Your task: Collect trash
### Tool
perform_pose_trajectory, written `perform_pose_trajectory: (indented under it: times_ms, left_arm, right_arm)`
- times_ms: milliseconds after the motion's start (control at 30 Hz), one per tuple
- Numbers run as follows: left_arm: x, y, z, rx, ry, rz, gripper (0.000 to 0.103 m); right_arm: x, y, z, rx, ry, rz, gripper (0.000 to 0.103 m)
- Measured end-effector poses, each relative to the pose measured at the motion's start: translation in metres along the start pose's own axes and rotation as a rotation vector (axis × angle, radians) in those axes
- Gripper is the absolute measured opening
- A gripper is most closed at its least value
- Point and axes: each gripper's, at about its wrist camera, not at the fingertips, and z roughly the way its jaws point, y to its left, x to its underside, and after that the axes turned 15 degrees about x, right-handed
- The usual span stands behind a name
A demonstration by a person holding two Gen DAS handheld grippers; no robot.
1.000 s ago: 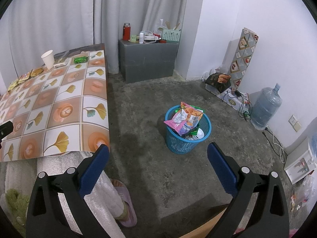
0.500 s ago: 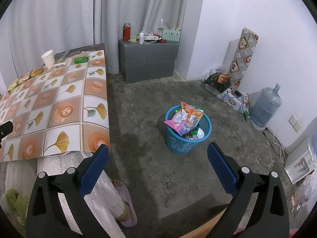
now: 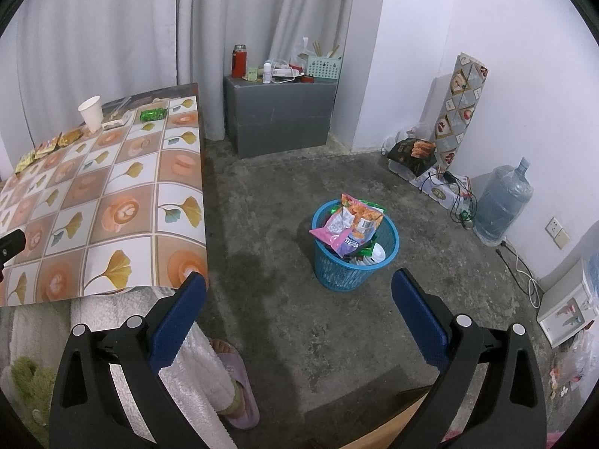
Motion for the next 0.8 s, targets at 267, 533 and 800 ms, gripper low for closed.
perform_pose_trajectory:
  times_ms: [267,533,800]
  left_arm:
    - [0.0001,-0.0006,0.0001,0.0,-0.001,0.001,0.094]
    - [0.0004,-0.0018,0.0006,0.0,0.0,0.0,0.094]
    - [0.0003,0.0001,0.0004,0.001,0.0,-0.002,0.094]
  right_arm:
    - [0.0004,0.0005,-0.0002,0.001,0.0,0.002,0.097]
    - [-0.0009,0.0013,-0.0001,0.001,0.0,0.002,0.097]
    - [-0.0003,0.0026,-0.0007,0.003,0.0,0.004,0.097]
